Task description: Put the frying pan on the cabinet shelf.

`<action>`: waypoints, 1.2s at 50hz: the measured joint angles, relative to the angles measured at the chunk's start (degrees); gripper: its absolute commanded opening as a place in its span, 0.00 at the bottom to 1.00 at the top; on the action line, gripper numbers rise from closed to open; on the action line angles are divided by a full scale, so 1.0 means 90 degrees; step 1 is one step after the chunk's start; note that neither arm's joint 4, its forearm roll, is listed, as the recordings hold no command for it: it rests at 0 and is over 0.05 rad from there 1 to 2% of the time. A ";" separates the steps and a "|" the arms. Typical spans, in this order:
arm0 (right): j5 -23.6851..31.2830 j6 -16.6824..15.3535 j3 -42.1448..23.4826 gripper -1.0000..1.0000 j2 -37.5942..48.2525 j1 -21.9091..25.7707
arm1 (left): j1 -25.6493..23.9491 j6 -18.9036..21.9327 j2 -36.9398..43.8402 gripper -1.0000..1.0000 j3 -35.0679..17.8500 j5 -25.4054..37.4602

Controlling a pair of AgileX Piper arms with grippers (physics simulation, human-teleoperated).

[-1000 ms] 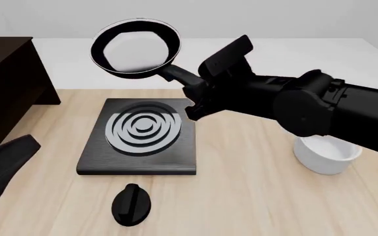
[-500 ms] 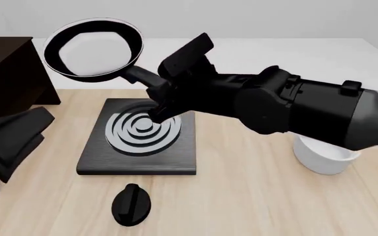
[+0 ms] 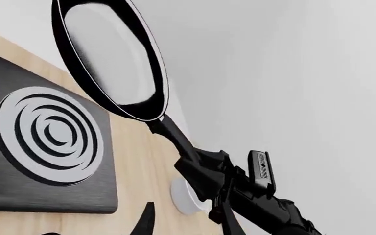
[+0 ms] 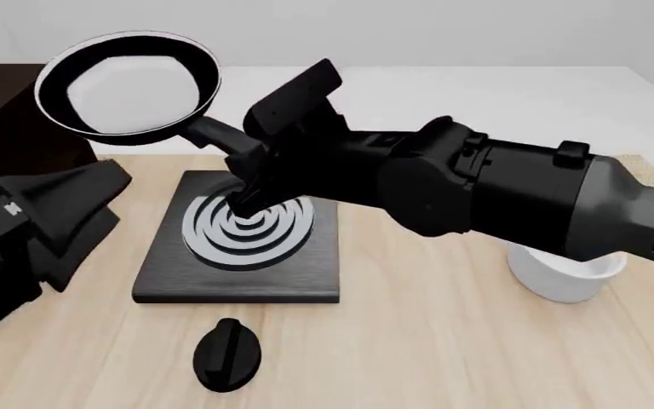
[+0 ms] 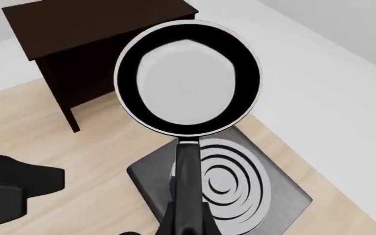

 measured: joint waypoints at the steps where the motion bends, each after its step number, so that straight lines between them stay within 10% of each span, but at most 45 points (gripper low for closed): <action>1: -0.0006 0.0004 -0.0003 0.00 0.0006 0.0007 | -0.0011 -0.0015 0.0030 1.00 0.0007 -0.0036; 60: -0.0047 0.0141 -0.0150 0.00 -0.0064 0.0346 | 0.0125 -0.0148 0.1297 1.00 -0.0173 -0.1127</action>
